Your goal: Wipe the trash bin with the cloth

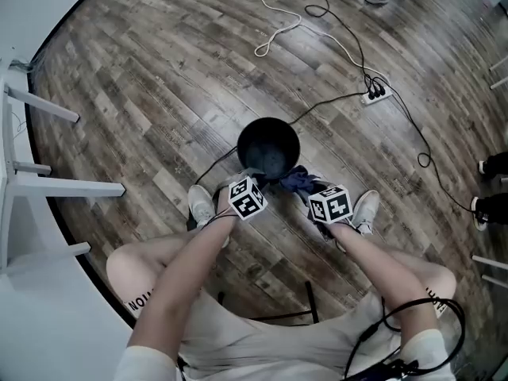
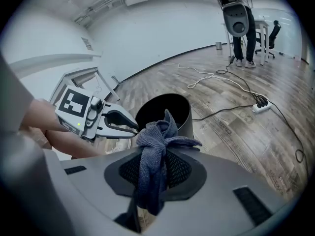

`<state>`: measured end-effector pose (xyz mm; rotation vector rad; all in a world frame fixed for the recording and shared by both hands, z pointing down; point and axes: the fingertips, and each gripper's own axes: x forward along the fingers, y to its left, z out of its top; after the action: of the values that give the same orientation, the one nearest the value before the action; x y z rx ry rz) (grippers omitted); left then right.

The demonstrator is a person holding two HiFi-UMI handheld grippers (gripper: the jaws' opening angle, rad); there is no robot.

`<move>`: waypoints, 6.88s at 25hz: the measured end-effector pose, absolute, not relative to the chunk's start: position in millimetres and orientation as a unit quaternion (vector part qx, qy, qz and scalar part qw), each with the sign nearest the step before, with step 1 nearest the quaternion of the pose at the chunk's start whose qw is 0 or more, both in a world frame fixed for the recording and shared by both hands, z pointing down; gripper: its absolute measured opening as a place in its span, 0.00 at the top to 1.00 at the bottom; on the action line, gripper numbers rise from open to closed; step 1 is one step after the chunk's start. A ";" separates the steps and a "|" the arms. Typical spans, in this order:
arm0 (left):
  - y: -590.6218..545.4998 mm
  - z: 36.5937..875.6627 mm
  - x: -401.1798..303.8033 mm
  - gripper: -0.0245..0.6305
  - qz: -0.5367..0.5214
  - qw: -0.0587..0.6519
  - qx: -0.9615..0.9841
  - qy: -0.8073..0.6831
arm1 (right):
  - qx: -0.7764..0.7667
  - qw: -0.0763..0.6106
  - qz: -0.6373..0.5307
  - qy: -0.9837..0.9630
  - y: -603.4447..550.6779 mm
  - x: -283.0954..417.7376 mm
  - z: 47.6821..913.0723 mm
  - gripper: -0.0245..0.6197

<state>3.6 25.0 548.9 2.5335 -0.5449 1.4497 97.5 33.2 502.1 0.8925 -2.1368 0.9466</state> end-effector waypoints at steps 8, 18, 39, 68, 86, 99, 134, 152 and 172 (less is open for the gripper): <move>21.5 568.0 9.4 0.86 0.507 0.069 0.845 -0.156 | 0.339 0.330 0.371 -0.799 29.7 87.2 536.4 0.84; 21.3 584.7 14.5 0.86 0.512 0.076 0.844 -0.140 | 0.342 0.338 0.378 -0.791 20.3 77.0 570.8 0.84; 22.5 590.5 18.9 0.88 0.501 0.059 0.859 -0.091 | 0.363 0.368 0.377 -0.768 12.4 73.9 662.7 0.84; 23.8 589.9 18.4 0.91 0.491 0.061 0.864 -0.090 | 0.361 0.442 0.344 -0.746 21.8 77.7 760.0 0.84; 25.6 584.4 33.7 0.88 0.464 0.226 0.832 -0.202 | 0.325 0.376 0.315 -0.809 38.9 55.7 627.8 0.84; 42.1 591.6 -10.9 0.82 0.527 0.095 0.840 -0.087 | 0.339 0.333 0.346 -0.809 46.3 32.4 582.8 0.84; 36.3 589.8 -7.5 0.89 0.509 0.049 0.857 -0.069 | 0.356 0.467 0.321 -0.743 25.6 47.3 794.3 0.84; 39.6 592.8 -7.3 0.89 0.516 0.071 0.848 -0.099 | 0.325 0.382 0.340 -0.796 56.2 36.1 652.3 0.84; 41.3 588.3 37.9 0.89 0.483 0.215 0.823 -0.207 | 0.347 0.330 0.374 -0.794 62.5 57.7 581.5 0.84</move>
<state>37.9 41.3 588.3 2.2825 -0.5740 1.3398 57.7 62.5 581.5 0.9074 -2.0773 0.9793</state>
